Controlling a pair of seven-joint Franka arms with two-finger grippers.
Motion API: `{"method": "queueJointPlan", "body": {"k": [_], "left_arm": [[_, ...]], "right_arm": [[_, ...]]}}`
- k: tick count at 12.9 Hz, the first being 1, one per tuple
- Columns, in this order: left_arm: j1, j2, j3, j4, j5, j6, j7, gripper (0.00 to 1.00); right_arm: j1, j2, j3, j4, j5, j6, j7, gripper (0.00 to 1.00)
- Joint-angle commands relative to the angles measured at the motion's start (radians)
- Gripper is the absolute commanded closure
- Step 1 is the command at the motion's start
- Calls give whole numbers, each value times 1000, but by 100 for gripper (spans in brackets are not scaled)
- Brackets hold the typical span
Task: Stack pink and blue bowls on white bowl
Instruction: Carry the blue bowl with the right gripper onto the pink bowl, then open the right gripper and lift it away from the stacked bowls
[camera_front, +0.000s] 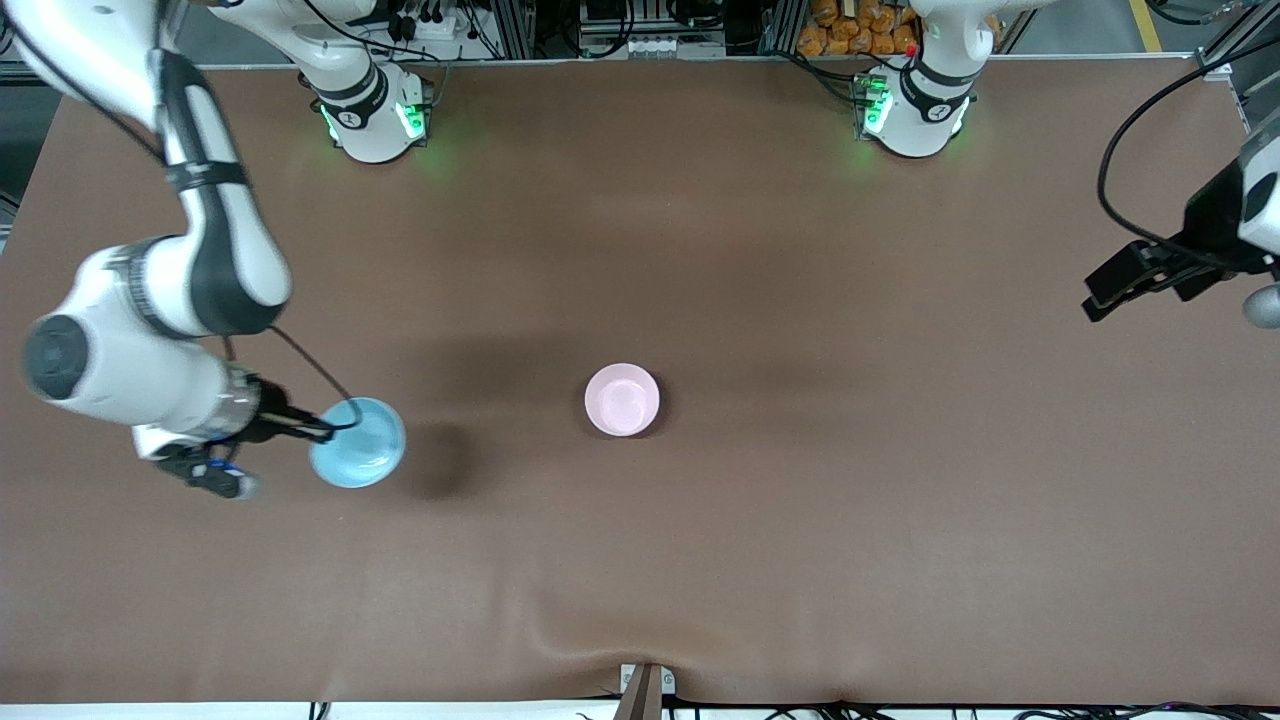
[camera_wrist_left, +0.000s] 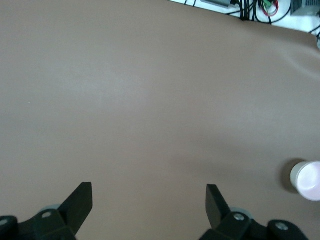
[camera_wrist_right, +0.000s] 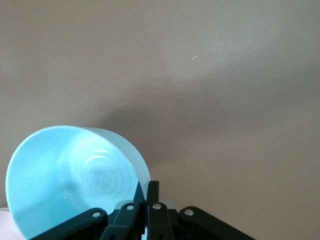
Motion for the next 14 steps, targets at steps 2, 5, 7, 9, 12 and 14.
{"method": "queueJointPlan", "body": {"k": [2,5,7,9,12,14], "left_arm": [[-83,-143,124,-152,-14,-27,87,0],[-120,-174,178,-180,-14,-42,117,0],[-116,-163,175,-172,-17,-42,120,0],[-116,-161,174,-172,-20,-41,120,0],[-117,-157,172,-169,-22,-41,120,0],[-117,-157,172,-172,-22,-42,120,0]], "right_arm": [[164,-19,-12,-30,15,52,237,100],[310,8,-13,-30,11,164,435,100],[384,46,-15,-30,3,247,547,100],[448,86,-16,-35,0,306,650,100],[487,128,-19,-41,-8,320,685,100],[498,157,-20,-41,-12,344,701,100]]}}
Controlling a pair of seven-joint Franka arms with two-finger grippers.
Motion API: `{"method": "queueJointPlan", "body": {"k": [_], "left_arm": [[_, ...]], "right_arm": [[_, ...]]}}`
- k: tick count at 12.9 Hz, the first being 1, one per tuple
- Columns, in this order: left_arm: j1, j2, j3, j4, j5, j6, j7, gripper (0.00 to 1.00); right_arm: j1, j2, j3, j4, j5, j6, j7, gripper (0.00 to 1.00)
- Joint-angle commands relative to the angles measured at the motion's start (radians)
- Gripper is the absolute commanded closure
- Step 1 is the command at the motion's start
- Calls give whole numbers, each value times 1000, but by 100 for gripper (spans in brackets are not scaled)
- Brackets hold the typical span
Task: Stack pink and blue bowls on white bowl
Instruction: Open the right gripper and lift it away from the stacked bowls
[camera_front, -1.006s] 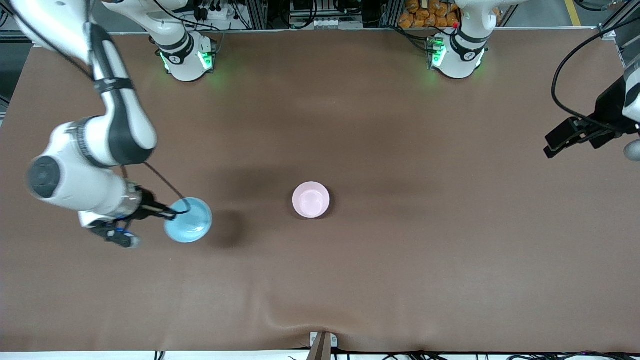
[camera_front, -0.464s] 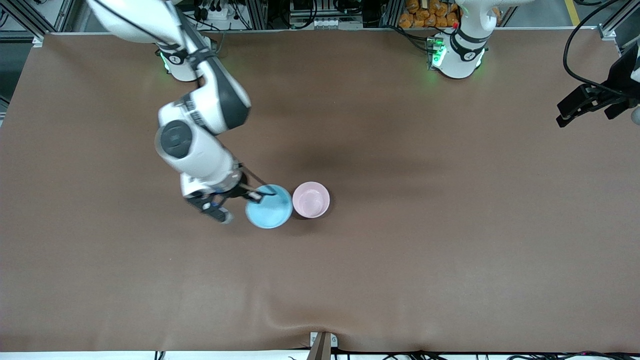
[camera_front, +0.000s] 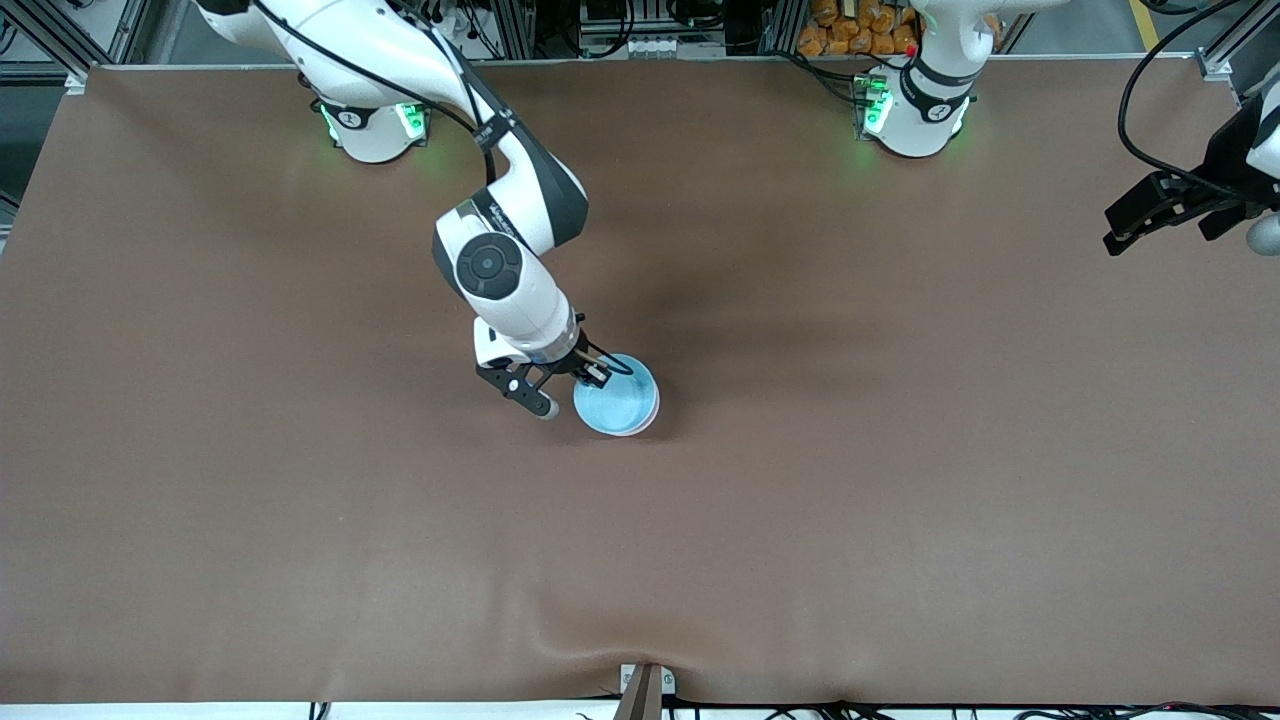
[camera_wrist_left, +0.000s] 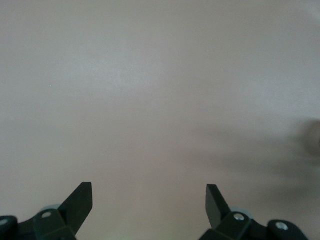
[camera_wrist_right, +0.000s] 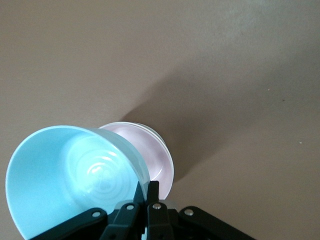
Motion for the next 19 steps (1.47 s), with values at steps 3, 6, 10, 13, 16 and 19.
{"method": "queueJointPlan", "body": {"k": [3,6,10,13,16,19], "left_arm": [[-2,-18,7,-7,-14,-20,17,0],[-2,-15,7,-10,-26,-28,17,0],[-2,-12,7,-10,-49,-26,17,0],[-4,-15,-5,-11,-35,-28,25,0],[-4,-19,-10,-13,-41,-61,13,0],[-4,-19,-13,-10,-46,-75,27,0]], "right_arm": [[20,44,-15,2,-25,47,41,100],[33,60,-15,2,-25,47,48,98],[21,25,-30,11,-26,34,44,0],[7,-63,-114,8,-71,-25,-36,0],[-107,-138,-129,5,-71,-148,-282,0],[-247,-244,-129,2,-71,-309,-540,0]]}}
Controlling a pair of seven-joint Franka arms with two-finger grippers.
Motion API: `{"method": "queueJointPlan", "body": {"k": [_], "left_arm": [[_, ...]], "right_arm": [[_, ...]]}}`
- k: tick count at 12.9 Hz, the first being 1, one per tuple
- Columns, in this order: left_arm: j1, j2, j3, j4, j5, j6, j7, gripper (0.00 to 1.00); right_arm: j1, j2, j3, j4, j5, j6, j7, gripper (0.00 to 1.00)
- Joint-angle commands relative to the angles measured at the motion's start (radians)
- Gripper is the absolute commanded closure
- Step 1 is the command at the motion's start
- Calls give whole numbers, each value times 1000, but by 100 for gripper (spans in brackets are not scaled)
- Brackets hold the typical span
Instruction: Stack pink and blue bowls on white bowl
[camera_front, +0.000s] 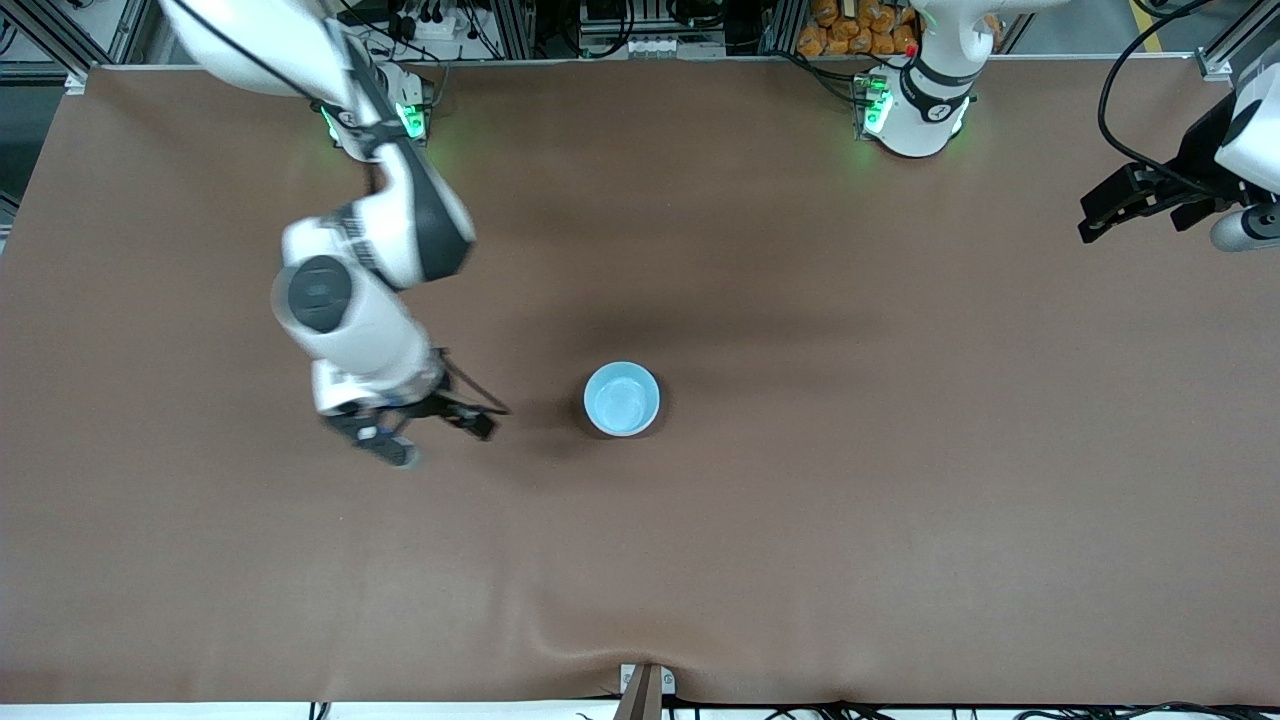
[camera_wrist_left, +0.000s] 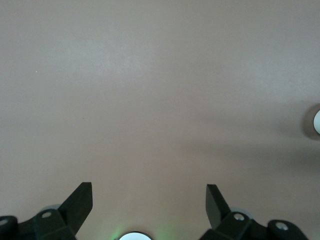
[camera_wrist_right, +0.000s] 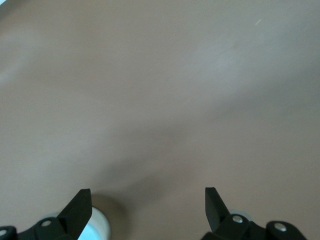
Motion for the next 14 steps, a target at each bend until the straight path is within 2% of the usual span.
{"method": "queueJointPlan", "body": {"k": [1,7,12,14], "left_arm": [[2,-16,-2,-3,-11,-15,22,0],[5,-4,-2,14,-11,-12,24,0],[7,14,0,37,-11,-12,24,0],[1,16,0,50,-8,-12,21,0]], "right_arm": [[-126,-121,19,-34,-10,-123,-222,0],[-390,-294,21,-33,18,-364,-704,0],[-485,-394,35,-10,16,-502,-884,0],[-501,-396,36,55,6,-580,-885,0]]}}
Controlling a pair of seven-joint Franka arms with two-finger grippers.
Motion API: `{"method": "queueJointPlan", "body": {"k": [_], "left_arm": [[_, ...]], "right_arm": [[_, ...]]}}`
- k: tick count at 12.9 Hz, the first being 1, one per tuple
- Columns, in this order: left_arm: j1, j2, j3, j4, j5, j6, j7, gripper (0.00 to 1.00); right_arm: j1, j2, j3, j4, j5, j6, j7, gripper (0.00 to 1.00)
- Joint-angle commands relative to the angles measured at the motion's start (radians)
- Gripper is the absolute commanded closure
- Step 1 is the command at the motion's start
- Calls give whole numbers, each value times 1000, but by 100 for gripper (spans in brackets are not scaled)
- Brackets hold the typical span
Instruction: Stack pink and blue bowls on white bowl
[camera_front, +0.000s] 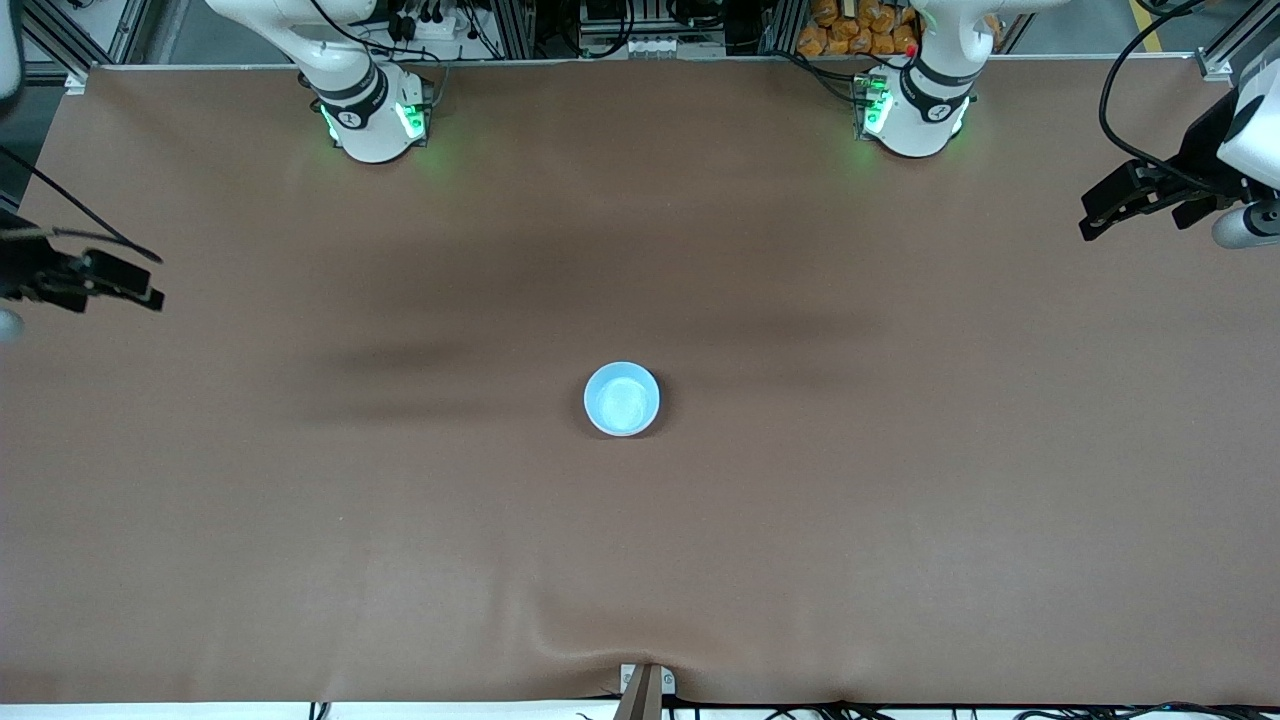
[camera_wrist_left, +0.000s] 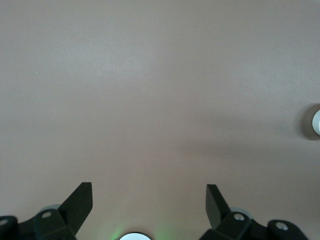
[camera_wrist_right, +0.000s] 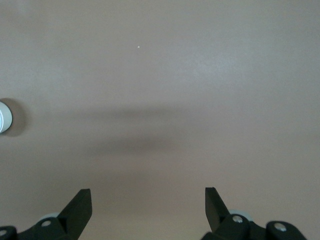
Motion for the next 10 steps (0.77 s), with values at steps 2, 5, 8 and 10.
{"method": "queueJointPlan", "body": {"k": [2,5,8,10], "left_arm": [[2,16,0,37,-11,-11,21,0],[-4,16,-2,37,-14,-13,20,0],[-4,16,-2,37,-14,-13,23,0],[-6,16,-2,37,-14,-13,26,0]], "right_arm": [[-49,-13,41,99,-7,-134,-20,0],[-46,-20,43,105,-8,-178,0,0],[-46,-36,65,104,-10,-177,82,0],[-38,-36,64,102,-13,-166,83,0]]}}
